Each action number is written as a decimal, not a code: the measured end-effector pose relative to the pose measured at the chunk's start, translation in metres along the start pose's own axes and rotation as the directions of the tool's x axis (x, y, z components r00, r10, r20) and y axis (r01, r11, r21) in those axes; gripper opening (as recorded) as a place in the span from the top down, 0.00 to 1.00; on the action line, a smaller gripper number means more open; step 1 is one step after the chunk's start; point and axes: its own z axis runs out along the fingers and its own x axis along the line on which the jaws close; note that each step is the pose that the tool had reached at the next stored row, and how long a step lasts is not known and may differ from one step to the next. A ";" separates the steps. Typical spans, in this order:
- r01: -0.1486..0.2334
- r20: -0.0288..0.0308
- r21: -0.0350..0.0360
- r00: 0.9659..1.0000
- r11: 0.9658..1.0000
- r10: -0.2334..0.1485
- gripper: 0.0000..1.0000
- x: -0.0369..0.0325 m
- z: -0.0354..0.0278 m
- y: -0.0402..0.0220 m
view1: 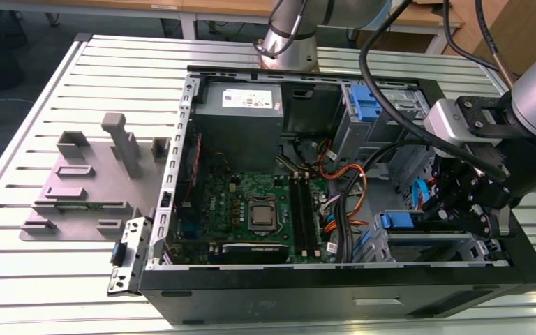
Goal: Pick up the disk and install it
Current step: 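Insert the first disk wire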
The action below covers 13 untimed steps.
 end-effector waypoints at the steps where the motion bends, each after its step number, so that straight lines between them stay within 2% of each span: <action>1: 0.000 0.000 0.000 1.000 1.000 0.000 0.84 0.0000 0.0000 0.0000; 8: 0.000 0.001 0.000 1.000 1.000 0.000 0.83 0.0000 0.0005 0.0000; 9: 0.000 0.000 0.000 1.000 1.000 0.000 0.77 0.0000 0.0004 0.0000; 13: 0.000 0.000 0.000 1.000 1.000 0.000 0.77 0.0000 0.0002 0.0000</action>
